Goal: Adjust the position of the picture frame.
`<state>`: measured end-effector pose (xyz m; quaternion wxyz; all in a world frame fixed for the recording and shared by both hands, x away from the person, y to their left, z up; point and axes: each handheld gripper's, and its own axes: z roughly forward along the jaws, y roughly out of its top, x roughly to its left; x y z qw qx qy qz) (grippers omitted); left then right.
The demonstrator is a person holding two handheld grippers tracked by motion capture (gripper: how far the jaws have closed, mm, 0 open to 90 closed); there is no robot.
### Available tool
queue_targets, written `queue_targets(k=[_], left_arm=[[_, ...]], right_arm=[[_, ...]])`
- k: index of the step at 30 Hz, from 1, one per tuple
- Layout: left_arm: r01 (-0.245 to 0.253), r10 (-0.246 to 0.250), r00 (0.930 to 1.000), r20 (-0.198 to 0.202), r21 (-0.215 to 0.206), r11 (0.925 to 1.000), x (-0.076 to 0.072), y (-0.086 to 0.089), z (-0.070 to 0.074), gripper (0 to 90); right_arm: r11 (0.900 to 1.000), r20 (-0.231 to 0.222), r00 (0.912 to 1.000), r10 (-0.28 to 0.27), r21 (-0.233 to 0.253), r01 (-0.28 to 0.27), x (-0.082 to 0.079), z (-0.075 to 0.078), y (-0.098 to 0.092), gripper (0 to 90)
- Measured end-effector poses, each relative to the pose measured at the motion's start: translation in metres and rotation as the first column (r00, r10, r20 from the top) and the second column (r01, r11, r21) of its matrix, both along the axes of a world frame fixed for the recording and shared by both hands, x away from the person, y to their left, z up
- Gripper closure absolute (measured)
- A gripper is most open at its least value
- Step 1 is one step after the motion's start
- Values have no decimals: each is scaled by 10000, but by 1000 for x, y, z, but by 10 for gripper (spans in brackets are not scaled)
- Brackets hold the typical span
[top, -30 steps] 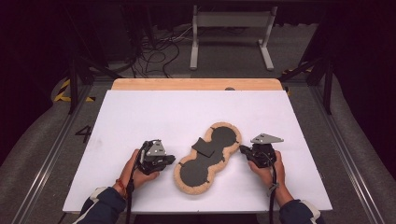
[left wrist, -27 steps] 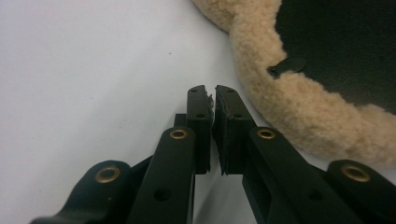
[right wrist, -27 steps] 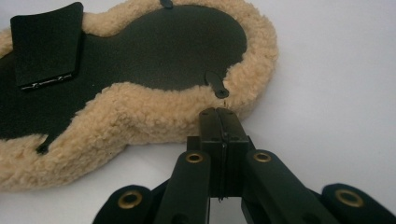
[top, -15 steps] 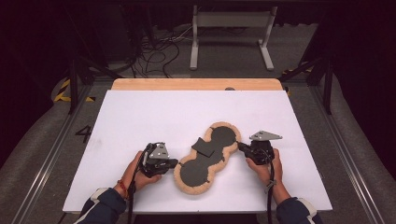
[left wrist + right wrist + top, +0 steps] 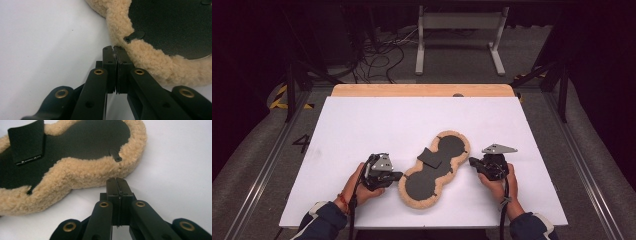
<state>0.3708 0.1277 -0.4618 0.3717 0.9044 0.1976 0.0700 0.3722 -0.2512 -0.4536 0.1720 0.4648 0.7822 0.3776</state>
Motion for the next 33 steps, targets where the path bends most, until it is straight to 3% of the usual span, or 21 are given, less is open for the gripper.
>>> queue_targets(k=[6, 21, 33], left_arm=[[58, -59, 9999, -115, -64, 10000, 0, 0, 0, 888], [179, -179, 9998, -52, -16, 9998, -9, -6, 0, 887], [224, -224, 9997, -45, -11, 9997, -12, -7, 0, 881]], right_arm=[[9997, -73, 9999, 85, -212, -87, 7, -4, 9, 900], [9999, -232, 9996, 136, 20, -136, 12, -4, 7, 900], [9998, -222, 9996, 155, -121, -158, 14, -3, 9, 900]])
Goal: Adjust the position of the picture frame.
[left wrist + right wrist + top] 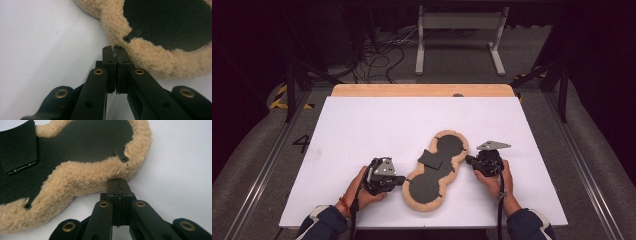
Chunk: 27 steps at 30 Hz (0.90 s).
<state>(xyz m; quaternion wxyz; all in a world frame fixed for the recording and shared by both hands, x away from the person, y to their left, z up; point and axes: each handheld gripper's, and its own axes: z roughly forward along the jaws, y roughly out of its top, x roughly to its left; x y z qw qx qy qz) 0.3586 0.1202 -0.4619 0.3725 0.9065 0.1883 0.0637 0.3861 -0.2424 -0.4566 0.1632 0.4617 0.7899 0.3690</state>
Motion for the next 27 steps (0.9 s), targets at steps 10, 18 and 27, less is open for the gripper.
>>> queue_targets(k=[10, 18, 27], left_arm=[[19, -19, 10000, 53, 14, 10000, -1, 0, 0, 872], [-62, 61, 10000, -40, -48, 10000, -2, 0, -1, 868], [166, -166, 9999, 25, 31, 9999, -6, -3, 0, 863]], right_arm=[[10000, 23, 10000, 25, -38, -25, 1, 0, 1, 900], [10000, 23, 10000, 36, -59, -36, 1, 0, 1, 900], [9999, 23, 10000, 53, -106, -53, 3, 1, 2, 900]])
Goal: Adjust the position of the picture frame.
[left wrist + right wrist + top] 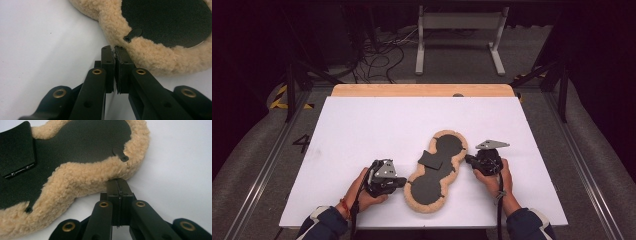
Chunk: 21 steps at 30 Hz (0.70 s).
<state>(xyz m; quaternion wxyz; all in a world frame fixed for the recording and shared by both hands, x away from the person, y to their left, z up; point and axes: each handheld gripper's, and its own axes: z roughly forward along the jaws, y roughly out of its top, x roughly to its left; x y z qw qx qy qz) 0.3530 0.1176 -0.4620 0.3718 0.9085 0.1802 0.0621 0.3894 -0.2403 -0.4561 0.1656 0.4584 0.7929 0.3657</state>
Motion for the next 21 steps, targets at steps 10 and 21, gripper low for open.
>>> queue_targets(k=[10, 21], left_arm=[[316, -317, 9995, 72, 94, 9995, -5, -5, 1, 863], [327, -327, 9995, 8, 36, 9995, -6, -5, 0, 854]], right_arm=[[9999, 44, 10000, 52, -160, -51, 1, 1, 4, 900], [9999, 17, 9999, 103, -96, -103, 3, 0, 4, 900]])
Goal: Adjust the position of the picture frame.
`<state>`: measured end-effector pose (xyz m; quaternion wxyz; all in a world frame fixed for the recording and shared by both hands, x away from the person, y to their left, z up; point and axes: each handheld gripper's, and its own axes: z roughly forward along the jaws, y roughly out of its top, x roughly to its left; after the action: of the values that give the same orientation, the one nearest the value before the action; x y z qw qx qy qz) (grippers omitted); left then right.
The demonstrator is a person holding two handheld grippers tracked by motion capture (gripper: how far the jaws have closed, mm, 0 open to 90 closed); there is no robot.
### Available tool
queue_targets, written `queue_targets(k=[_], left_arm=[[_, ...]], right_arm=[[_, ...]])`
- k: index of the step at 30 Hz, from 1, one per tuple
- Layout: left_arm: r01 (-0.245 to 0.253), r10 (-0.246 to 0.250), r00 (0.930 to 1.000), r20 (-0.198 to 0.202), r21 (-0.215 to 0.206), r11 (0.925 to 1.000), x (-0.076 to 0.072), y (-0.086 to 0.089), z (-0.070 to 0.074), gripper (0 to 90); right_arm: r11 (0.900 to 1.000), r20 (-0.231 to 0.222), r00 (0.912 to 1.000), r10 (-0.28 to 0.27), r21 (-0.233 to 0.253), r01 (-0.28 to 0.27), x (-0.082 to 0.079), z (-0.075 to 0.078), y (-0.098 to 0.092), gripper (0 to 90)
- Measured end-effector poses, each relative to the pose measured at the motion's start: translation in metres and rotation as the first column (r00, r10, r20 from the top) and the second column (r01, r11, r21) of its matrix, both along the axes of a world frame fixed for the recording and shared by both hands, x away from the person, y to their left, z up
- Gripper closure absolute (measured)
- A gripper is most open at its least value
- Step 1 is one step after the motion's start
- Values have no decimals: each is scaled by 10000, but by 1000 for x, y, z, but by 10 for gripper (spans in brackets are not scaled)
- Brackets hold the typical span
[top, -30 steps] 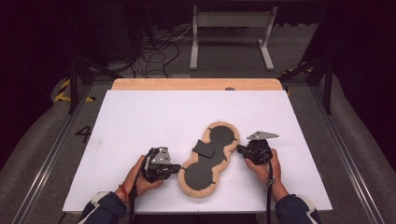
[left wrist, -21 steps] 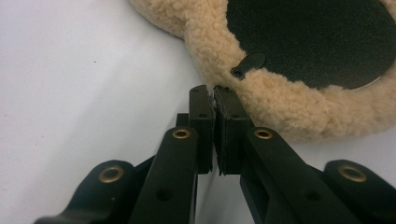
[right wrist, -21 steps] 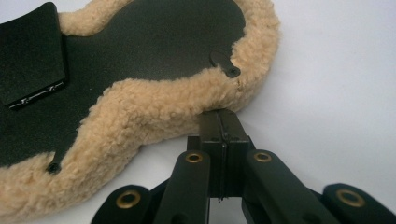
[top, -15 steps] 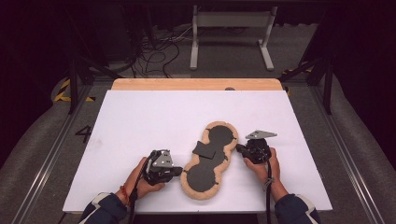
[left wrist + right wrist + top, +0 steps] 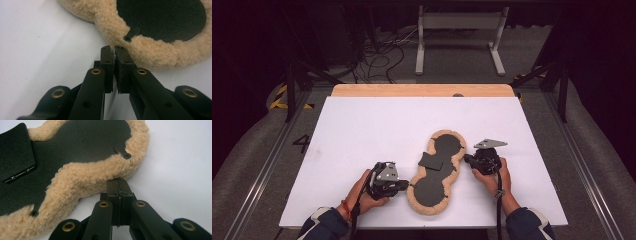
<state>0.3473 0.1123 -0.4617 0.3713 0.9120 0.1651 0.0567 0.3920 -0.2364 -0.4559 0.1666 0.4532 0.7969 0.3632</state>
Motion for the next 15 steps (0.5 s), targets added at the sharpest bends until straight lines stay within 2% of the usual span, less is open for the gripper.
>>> queue_targets(k=[15], left_arm=[[119, -119, 9999, 28, 32, 9999, -6, -5, 0, 870]], right_arm=[[9993, 85, 9999, 82, -365, -79, 0, 1, 5, 900]])
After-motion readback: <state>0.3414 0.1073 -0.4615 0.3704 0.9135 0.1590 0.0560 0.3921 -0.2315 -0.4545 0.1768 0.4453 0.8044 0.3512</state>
